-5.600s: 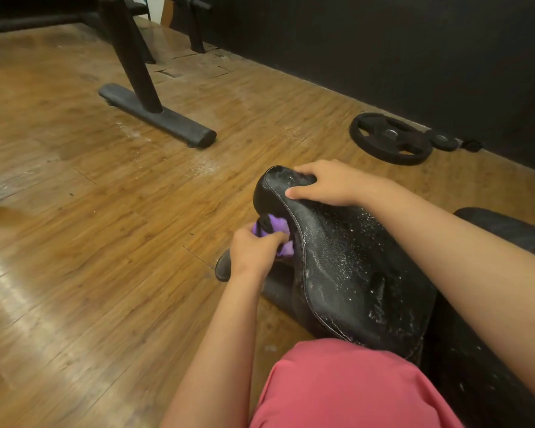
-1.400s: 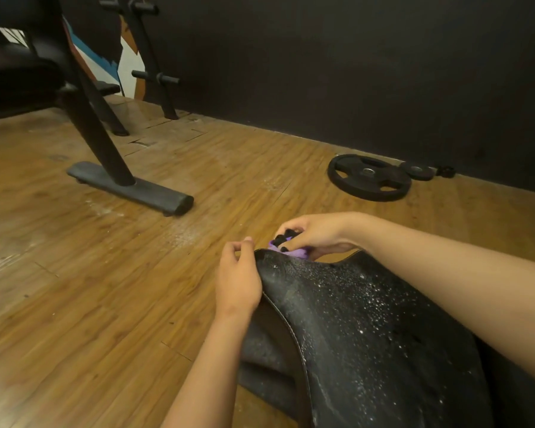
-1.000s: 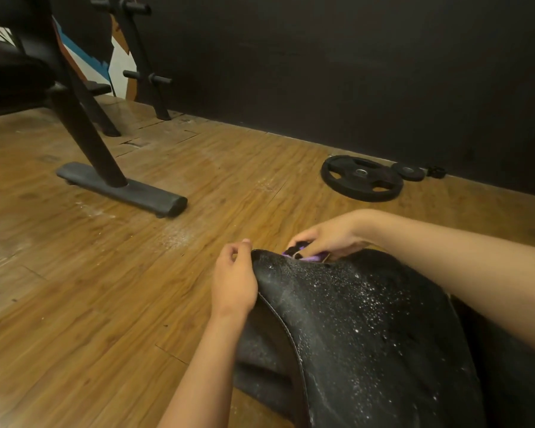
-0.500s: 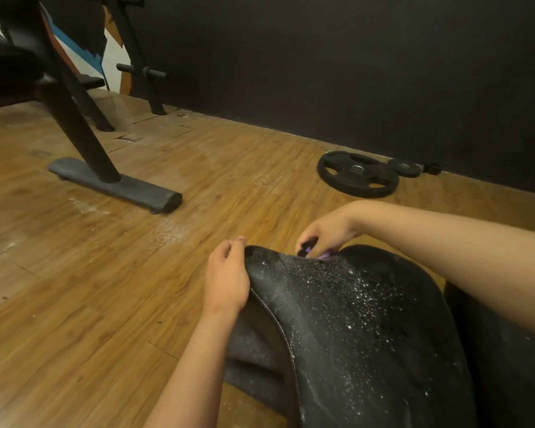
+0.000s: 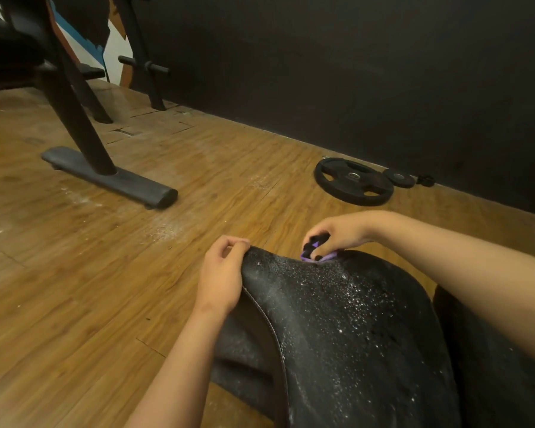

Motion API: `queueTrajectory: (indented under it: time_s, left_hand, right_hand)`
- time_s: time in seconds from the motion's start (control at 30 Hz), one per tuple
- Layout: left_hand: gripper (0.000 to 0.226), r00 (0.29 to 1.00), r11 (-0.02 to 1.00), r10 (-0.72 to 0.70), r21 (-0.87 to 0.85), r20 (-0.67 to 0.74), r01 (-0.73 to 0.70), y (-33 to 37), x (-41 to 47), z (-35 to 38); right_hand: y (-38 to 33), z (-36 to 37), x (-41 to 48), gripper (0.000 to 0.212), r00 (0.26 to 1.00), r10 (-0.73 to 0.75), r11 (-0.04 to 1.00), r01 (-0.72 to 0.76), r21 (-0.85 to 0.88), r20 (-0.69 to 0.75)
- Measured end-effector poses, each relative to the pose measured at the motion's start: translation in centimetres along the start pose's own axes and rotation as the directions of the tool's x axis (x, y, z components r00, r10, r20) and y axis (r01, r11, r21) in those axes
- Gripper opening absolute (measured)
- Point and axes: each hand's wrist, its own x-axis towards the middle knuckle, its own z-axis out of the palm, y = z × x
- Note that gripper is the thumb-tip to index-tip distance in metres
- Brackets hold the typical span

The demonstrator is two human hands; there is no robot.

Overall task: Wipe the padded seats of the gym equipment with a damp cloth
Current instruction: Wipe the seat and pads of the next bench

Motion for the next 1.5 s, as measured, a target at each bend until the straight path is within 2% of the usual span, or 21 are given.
queueTrajectory:
  time_s: [0.13, 0.3, 0.4, 0.57, 0.67, 0.73, 0.87, 1.0, 1.17, 1.3, 1.37, 1.5]
  left_hand:
    - [0.015, 0.999, 0.999, 0.008, -0.04, 0.036, -0.006, -0.3, 0.2, -0.2]
    - [0.016, 0.999, 0.999, 0.008, -0.053, 0.037, -0.006, -0.3, 0.2, -0.1]
    - [0.016, 1.0, 0.999, 0.007, -0.046, 0.03, -0.006, -0.2, 0.2, -0.2]
    - [0.019, 0.999, 0.999, 0.02, -0.047, 0.028, -0.019, -0.4, 0.2, -0.1]
    - [0.019, 0.999, 0.999, 0.026, -0.041, 0.02, -0.025, -0.5, 0.4, 0.0]
    - [0.018, 1.0, 0.999, 0.025, -0.038, 0.019, -0.024, -0.5, 0.4, 0.0]
    - [0.018, 1.0, 0.999, 0.016, -0.033, 0.02, -0.016, -0.4, 0.2, 0.0]
    - [0.019, 1.0, 1.0, -0.008, -0.024, 0.031, 0.009, -0.5, 0.3, -0.1]
    - [0.024, 0.999, 0.999, -0.021, 0.039, 0.043, 0.02, 0.4, -0.4, -0.3]
    - [0.034, 0.996, 0.991, -0.09, 0.1, -0.023, 0.092, 0.7, -1.6, -0.4]
    - [0.043, 0.991, 0.985, -0.129, 0.109, -0.046, 0.133, 0.8, -2.9, -0.4]
    - [0.055, 0.982, 0.962, -0.187, 0.207, 0.015, 0.18, 1.4, -4.9, -0.9]
  right_hand:
    - [2.6, -0.9, -0.7, 0.023, 0.989, 0.143, 0.987, -0.139, 0.077, -0.049]
    - [5.2, -0.4, -1.0, 0.023, 0.977, 0.179, 0.956, -0.145, 0.256, -0.114]
    - [5.2, -0.4, -1.3, 0.025, 0.975, 0.199, 0.944, -0.164, 0.287, -0.098]
    - [7.3, -0.5, -3.4, 0.027, 0.95, 0.313, 0.891, -0.291, 0.349, -0.009]
    - [9.4, 0.0, -5.0, 0.026, 0.949, 0.314, 0.878, -0.273, 0.394, -0.041]
    - [10.5, 0.2, -6.0, 0.024, 0.942, 0.333, 0.877, -0.296, 0.378, -0.035]
    - [11.1, 0.1, -7.4, 0.024, 0.929, 0.366, 0.914, -0.347, 0.212, -0.059]
    - [11.0, 0.3, -8.9, 0.021, 0.921, 0.385, 0.918, -0.377, 0.121, -0.052]
    - [10.7, 2.0, -10.9, 0.008, 0.913, 0.306, 0.952, -0.292, 0.092, -0.271]
    - [9.6, 3.3, -13.5, 0.012, 0.904, 0.244, 0.969, -0.212, 0.128, -0.351]
    - [8.8, 4.0, -15.0, 0.015, 0.9, 0.187, 0.977, -0.128, 0.17, -0.393]
    - [6.3, 5.8, -17.9, 0.019, 0.866, 0.077, 0.97, 0.049, 0.238, -0.493]
